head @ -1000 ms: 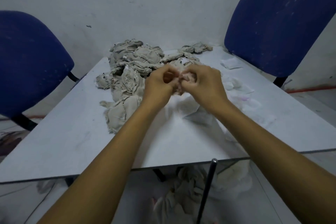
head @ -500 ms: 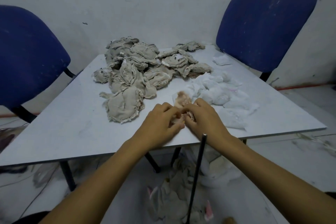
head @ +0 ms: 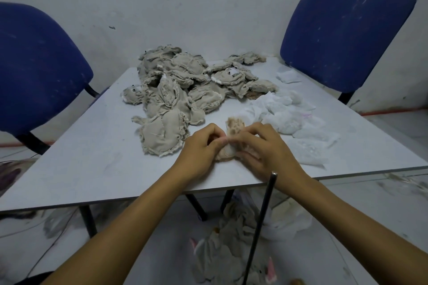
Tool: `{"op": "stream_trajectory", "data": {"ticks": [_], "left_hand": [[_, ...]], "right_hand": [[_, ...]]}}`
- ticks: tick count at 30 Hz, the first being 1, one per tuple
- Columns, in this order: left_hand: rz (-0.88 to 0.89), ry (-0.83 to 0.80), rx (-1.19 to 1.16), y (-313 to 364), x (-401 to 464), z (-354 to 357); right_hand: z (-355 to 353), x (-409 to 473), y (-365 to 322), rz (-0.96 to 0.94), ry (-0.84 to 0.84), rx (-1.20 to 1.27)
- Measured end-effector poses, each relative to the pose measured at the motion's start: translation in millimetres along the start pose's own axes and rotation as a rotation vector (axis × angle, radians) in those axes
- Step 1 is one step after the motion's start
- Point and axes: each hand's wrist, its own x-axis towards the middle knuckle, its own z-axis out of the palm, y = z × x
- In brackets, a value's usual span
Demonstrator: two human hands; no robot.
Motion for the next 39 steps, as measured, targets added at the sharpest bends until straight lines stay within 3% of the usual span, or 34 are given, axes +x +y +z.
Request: {"op": "stream_trajectory", "data": {"ticks": [9, 20, 28, 34, 39], "left_hand": [[0.089, -0.057, -0.07, 1, -1, 0], [0.055, -0.257, -0.224, 15, -5, -12], [0.002, 0.054, -0.202, 14, 2, 1], [0.124, 0.241, 0.118, 21, -2, 21], [0.221, -0.046, 0.097, 28, -7, 22]], "right_hand": [[-5, 4, 2, 0.136, -0.174, 0.166], [-12, 7, 6, 0.274, -0.154, 0.43], [-21, 4, 8, 0.373, -0.204, 0.78], [-16, 4, 3, 0.41, -0.014, 0.673], [-16, 3, 11, 0.502, 0.199, 0.578]]}}
